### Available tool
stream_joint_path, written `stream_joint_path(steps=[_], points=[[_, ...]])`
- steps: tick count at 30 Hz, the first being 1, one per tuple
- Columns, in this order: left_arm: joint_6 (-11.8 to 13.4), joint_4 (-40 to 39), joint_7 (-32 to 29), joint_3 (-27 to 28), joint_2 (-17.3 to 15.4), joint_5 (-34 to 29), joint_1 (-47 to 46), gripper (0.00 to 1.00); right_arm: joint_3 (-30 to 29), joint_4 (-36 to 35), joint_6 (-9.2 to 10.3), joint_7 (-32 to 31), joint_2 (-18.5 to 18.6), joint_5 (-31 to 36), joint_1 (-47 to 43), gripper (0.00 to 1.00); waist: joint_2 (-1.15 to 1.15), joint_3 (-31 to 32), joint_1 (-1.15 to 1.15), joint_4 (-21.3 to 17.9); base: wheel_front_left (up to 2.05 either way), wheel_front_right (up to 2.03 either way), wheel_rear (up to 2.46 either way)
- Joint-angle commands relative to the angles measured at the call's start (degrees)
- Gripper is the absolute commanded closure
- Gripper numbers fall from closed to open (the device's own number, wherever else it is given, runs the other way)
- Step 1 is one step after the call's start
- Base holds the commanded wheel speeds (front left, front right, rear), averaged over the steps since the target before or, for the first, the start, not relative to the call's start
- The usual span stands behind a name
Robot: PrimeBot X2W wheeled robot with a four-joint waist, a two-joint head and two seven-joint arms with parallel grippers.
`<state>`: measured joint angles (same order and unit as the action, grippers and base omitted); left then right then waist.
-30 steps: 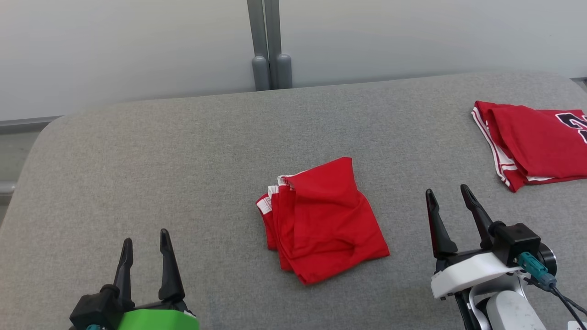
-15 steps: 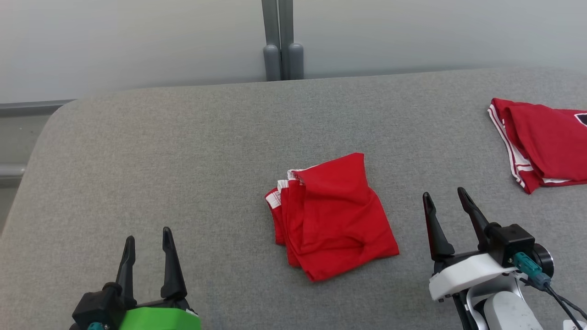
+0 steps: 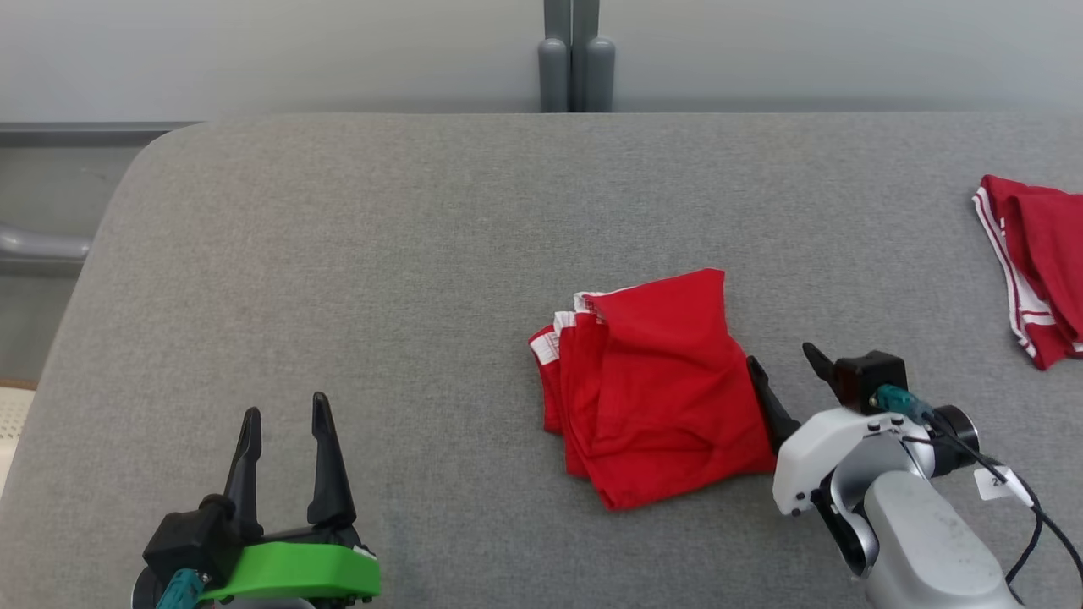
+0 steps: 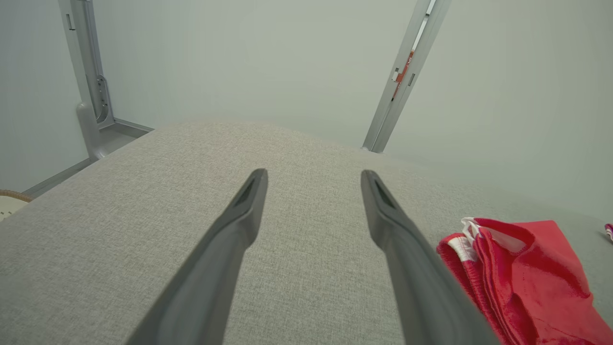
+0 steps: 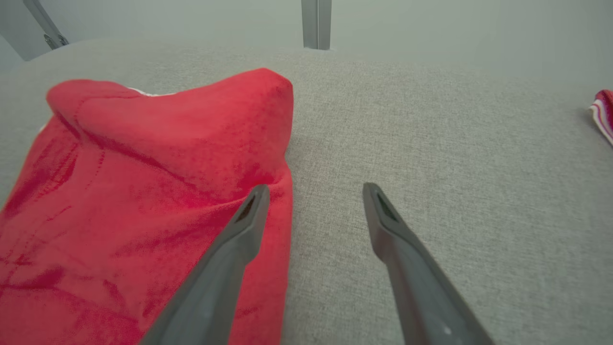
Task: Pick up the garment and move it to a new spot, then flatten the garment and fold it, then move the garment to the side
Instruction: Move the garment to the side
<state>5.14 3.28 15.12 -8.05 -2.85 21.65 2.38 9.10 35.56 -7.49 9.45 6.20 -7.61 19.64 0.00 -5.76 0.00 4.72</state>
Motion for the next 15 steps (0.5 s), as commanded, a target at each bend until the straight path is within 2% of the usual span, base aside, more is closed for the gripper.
stream_joint_path(steps=[1, 5, 8, 15], points=[[0.26, 0.02, 0.01, -0.09, -0.11, 0.41, -1.09, 0.00, 0.76, 1.88, 0.00, -0.70, 0.84, -1.48, 2.14, 0.00, 0.00, -1.48, 0.00, 2.34, 0.00, 0.00, 0.00], [0.50, 0.12, 0.00, -0.54, -0.11, 0.64, -1.54, 0.00, 3.04, 7.87, 0.00, -4.05, 2.46, -5.90, 6.55, 0.00, 0.00, -2.22, 0.00, 4.75, 0.00, 0.00, 0.00], [0.77, 0.05, 0.01, -0.70, -0.12, 1.14, -1.68, 0.00, 5.64, 10.68, 0.00, -7.50, 2.67, -11.97, 8.60, 0.00, 0.00, -2.53, 0.00, 6.30, 0.00, 0.00, 0.00], [1.22, -0.20, 0.00, -0.46, -0.11, 1.57, -1.38, 0.00, 14.57, 8.66, -0.02, -15.30, 5.01, -26.56, 8.59, 0.00, 0.00, -2.71, 0.00, 7.35, 0.00, 0.00, 0.00]])
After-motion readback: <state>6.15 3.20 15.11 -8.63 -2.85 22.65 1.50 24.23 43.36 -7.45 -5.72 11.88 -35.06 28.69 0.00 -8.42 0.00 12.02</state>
